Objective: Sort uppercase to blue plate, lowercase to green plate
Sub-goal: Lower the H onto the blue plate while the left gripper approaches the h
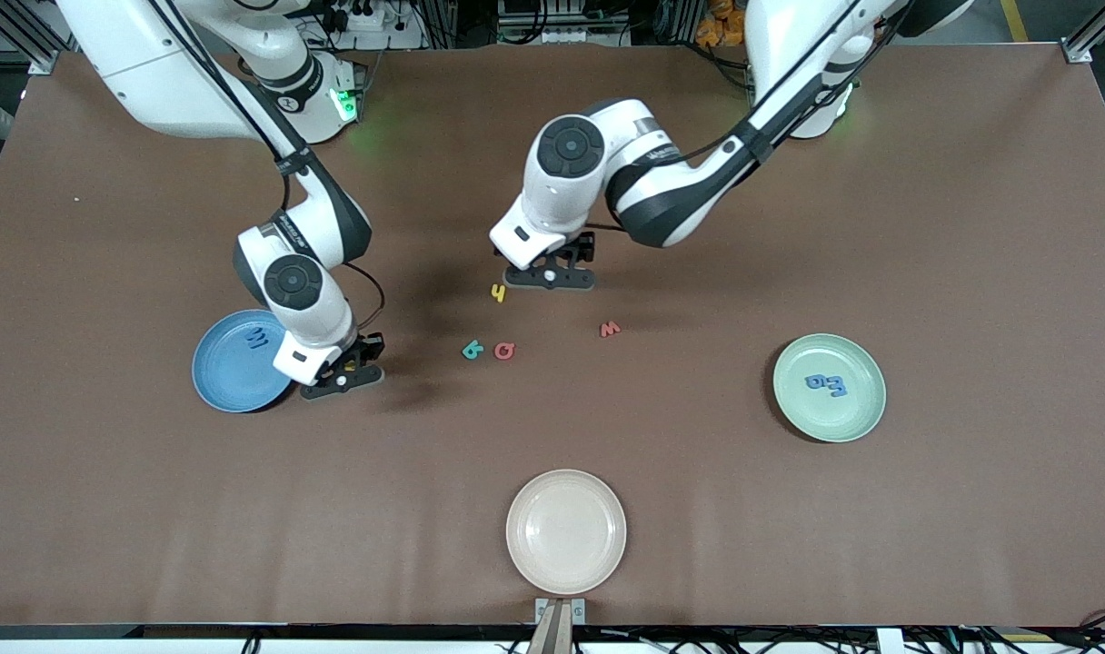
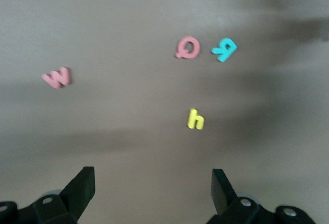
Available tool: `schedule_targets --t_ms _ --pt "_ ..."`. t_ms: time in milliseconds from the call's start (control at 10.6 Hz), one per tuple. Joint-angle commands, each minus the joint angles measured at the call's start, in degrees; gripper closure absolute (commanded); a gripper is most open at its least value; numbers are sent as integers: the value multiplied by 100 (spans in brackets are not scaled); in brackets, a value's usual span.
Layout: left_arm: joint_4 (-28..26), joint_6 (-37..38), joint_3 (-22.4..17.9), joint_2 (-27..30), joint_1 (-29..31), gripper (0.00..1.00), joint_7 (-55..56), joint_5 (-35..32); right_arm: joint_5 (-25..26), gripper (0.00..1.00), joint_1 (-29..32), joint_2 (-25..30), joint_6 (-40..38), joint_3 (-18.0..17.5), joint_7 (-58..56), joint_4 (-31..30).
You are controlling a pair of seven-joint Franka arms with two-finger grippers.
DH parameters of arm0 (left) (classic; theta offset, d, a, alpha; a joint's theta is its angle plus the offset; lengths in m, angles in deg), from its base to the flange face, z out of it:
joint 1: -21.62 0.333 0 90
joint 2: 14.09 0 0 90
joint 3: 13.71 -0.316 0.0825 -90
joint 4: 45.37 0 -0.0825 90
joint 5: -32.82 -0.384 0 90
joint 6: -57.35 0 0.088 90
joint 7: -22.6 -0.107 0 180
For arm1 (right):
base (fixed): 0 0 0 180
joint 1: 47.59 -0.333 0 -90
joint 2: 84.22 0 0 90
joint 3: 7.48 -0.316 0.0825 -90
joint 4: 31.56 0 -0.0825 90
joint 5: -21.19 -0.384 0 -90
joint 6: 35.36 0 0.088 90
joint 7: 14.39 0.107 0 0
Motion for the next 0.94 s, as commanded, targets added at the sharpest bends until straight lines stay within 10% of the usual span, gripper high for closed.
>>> schedule_targets --t_ms 0,376,847 --pt "551 -37 -952 -251 -1135 0 345 -56 -6 65 198 370 -50 -47 -445 -283" --pt "869 -457 -1668 -620 -1914 0 354 -39 -1823 65 225 695 -637 776 -2708 -318" --pt "956 -1206 -2071 -1051 -2246 3 240 -65 -1843 64 294 705 -771 1613 -4365 -327"
